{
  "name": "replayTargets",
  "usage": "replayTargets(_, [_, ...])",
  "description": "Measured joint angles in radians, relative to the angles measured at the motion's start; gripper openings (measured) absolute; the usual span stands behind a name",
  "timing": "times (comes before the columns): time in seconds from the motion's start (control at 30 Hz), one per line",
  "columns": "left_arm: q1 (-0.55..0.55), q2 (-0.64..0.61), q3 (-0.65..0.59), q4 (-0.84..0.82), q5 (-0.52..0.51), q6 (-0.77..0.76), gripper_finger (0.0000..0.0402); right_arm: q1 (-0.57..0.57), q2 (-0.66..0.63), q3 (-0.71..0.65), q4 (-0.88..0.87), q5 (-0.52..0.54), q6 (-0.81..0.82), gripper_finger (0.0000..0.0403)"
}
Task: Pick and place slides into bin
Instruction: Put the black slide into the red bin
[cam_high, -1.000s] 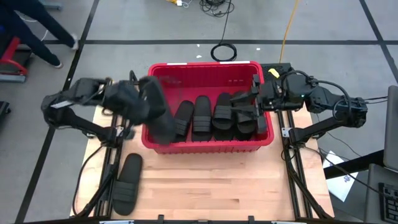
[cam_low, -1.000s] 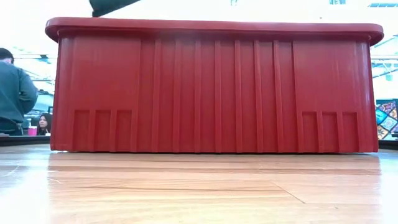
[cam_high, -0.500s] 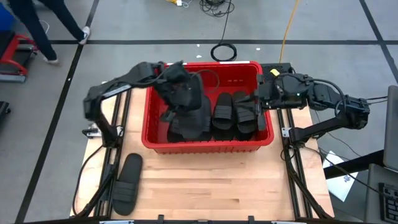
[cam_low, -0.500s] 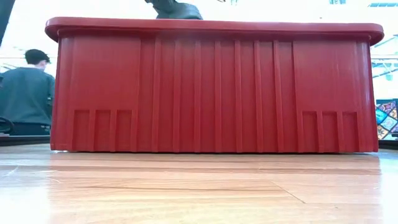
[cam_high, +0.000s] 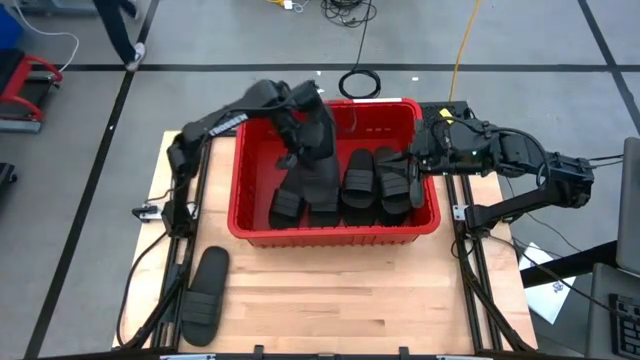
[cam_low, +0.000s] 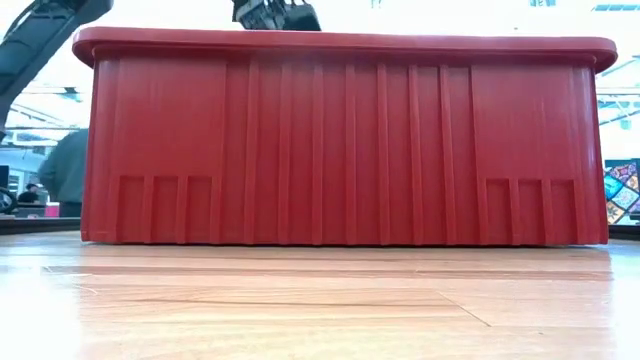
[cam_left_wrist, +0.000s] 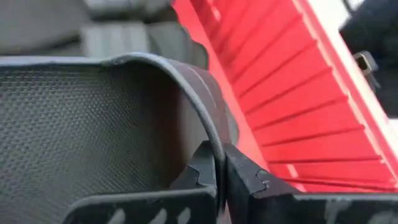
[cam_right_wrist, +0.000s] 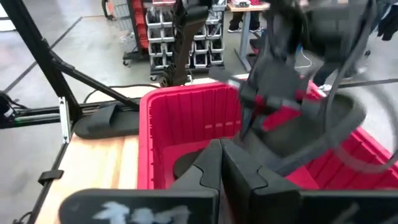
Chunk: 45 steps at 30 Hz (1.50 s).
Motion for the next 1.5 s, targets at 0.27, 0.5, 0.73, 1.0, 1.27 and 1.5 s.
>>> replayTargets(0.27, [-0.027,0.079,-0.094,0.02,0.049,0.055,0.0,0.0,-0.022,0.0,0.013,0.054,0.007,0.0])
replayTargets(0.5, [-0.029,0.147,-0.134,0.051,0.074,0.054,0.0,0.0,-0.029,0.0,0.009,0.051,0.007,0.0])
replayTargets(0.73, [-0.039,0.181,-0.153,0.092,0.111,0.052,0.0,0.001,-0.029,0.0,0.008,-0.004,0.008,0.0])
replayTargets(1.0, [-0.038,0.183,-0.156,0.145,0.119,0.019,0.0,0.0,-0.029,0.0,0.001,-0.006,0.008,0.0])
replayTargets(1.27, [-0.032,0.185,-0.157,0.164,0.118,-0.001,0.0002,0.001,-0.031,0.0,0.001,-0.008,0.008,0.0])
replayTargets(1.5, [-0.013,0.18,-0.159,0.154,0.233,-0.061,0.0002,0.001,-0.031,0.0,0.001,-0.032,0.008,0.0])
